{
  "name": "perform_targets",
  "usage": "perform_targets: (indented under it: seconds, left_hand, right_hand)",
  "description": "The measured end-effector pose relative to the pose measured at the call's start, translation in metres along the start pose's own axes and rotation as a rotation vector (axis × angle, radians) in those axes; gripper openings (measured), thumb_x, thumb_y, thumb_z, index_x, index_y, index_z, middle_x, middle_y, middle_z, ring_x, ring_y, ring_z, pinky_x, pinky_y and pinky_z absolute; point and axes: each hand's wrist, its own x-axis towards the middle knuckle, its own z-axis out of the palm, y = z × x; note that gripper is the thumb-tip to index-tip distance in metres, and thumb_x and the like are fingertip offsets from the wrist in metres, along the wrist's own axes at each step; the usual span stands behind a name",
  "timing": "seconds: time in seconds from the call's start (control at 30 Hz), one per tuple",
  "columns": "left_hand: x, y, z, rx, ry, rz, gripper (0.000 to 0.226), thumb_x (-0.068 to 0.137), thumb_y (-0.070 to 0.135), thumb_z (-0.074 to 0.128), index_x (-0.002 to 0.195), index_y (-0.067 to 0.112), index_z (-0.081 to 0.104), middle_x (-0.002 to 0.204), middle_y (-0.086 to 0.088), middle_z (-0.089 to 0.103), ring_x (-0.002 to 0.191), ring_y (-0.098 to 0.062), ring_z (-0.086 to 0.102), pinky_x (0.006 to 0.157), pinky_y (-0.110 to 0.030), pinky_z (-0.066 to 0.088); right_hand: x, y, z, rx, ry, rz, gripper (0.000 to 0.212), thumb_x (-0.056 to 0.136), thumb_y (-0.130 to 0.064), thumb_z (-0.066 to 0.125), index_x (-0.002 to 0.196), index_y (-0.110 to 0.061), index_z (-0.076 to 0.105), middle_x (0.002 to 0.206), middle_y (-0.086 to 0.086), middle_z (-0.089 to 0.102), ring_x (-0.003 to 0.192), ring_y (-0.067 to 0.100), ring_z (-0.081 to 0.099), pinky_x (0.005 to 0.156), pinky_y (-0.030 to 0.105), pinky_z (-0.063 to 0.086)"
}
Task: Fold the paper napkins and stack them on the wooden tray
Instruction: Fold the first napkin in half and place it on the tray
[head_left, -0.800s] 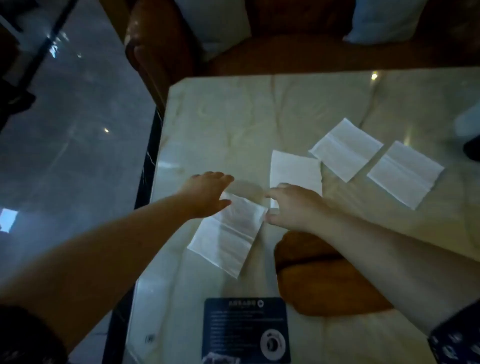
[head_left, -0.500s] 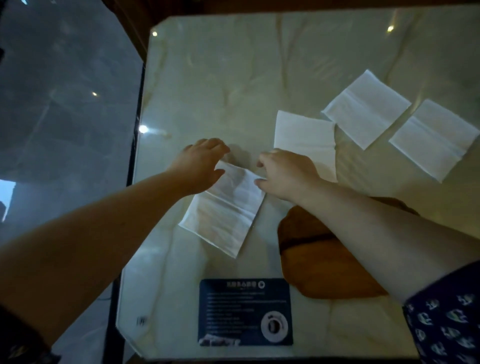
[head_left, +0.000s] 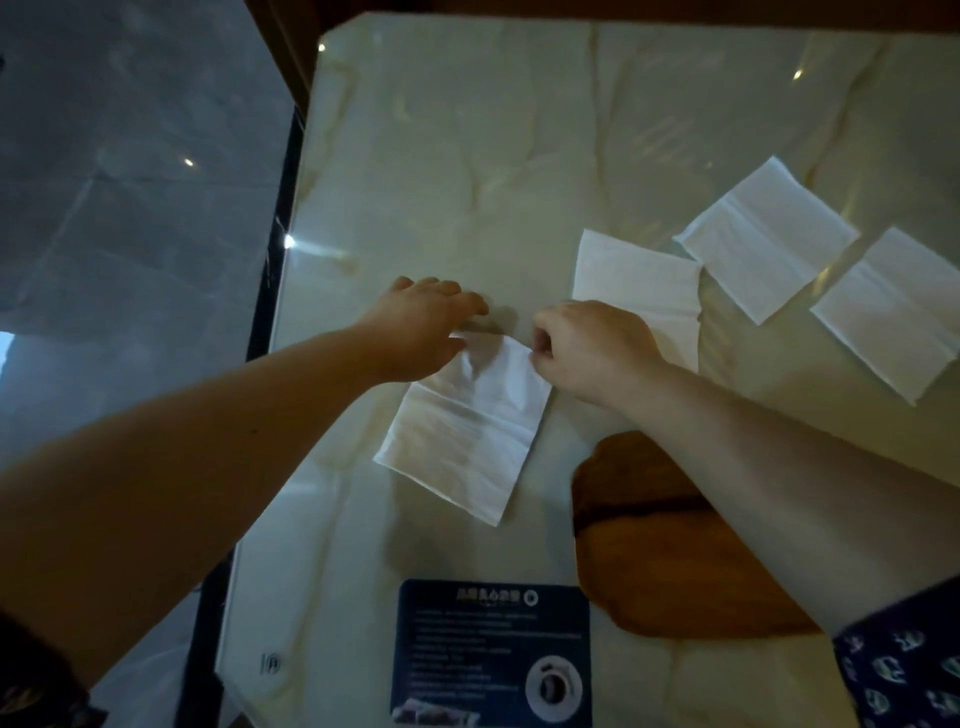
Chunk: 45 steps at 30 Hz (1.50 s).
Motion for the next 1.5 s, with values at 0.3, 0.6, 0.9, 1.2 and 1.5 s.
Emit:
perform_targets:
  seconds: [0.3, 0.6, 0.9, 1.2, 1.5]
  left_hand:
    - [-0.048, -0.005, -0.01, -0.197, 0.157, -0.13, 0.012, 0.085, 0.018, 0.061, 0.097, 0.014, 0.064, 0.091, -0.006, 0.066, 0.077, -0.017, 0.052, 0.067, -0.029, 0.039]
    - [-0.104, 0.017, 0.008, -0.005, 0.212, 0.009, 0.019, 0.078, 0.005, 0.064, 0.096, 0.011, 0.068, 0.083, -0.009, 0.071, 0.074, -0.032, 0.063, 0.063, -0.039, 0.05]
    - [-0.132, 0.025, 0.029, 0.109, 0.092, 0.1, 0.007, 0.079, 0.014, 0.062, 0.083, 0.014, 0.067, 0.077, -0.006, 0.066, 0.066, -0.027, 0.058, 0.056, -0.036, 0.047]
    - [-0.127, 0.017, 0.034, -0.042, 0.18, -0.043, 0.025, 0.082, 0.035, 0.062, 0.097, 0.016, 0.066, 0.091, -0.006, 0.068, 0.076, -0.026, 0.063, 0.063, -0.033, 0.048]
    - [-0.103, 0.008, 0.042, -0.054, 0.19, -0.273, 0.042, 0.085, 0.037, 0.058, 0.122, 0.019, 0.052, 0.116, -0.006, 0.059, 0.104, -0.029, 0.056, 0.078, -0.043, 0.049]
  right_hand:
    - [0.0, -0.02, -0.02, 0.103, 0.115, -0.107, 0.008, 0.083, -0.031, 0.057, 0.082, -0.023, 0.06, 0.08, -0.001, 0.068, 0.077, 0.024, 0.061, 0.059, 0.032, 0.043]
    - [-0.053, -0.029, 0.0, 0.122, 0.067, -0.29, 0.015, 0.086, -0.026, 0.059, 0.099, -0.021, 0.063, 0.089, -0.004, 0.066, 0.075, 0.019, 0.06, 0.06, 0.032, 0.046]
    - [-0.085, -0.034, 0.034, 0.08, -0.04, -0.349, 0.008, 0.084, -0.025, 0.059, 0.089, -0.02, 0.065, 0.088, -0.003, 0.066, 0.074, 0.017, 0.061, 0.055, 0.024, 0.033]
    - [-0.072, -0.022, 0.035, 0.162, -0.026, -0.194, 0.025, 0.081, -0.05, 0.057, 0.092, -0.028, 0.06, 0.084, -0.011, 0.056, 0.07, 0.01, 0.055, 0.054, 0.027, 0.043]
    - [-0.043, -0.022, 0.041, 0.167, 0.013, 0.023, 0.026, 0.083, -0.034, 0.062, 0.104, -0.018, 0.058, 0.11, 0.0, 0.059, 0.091, 0.021, 0.059, 0.068, 0.032, 0.043]
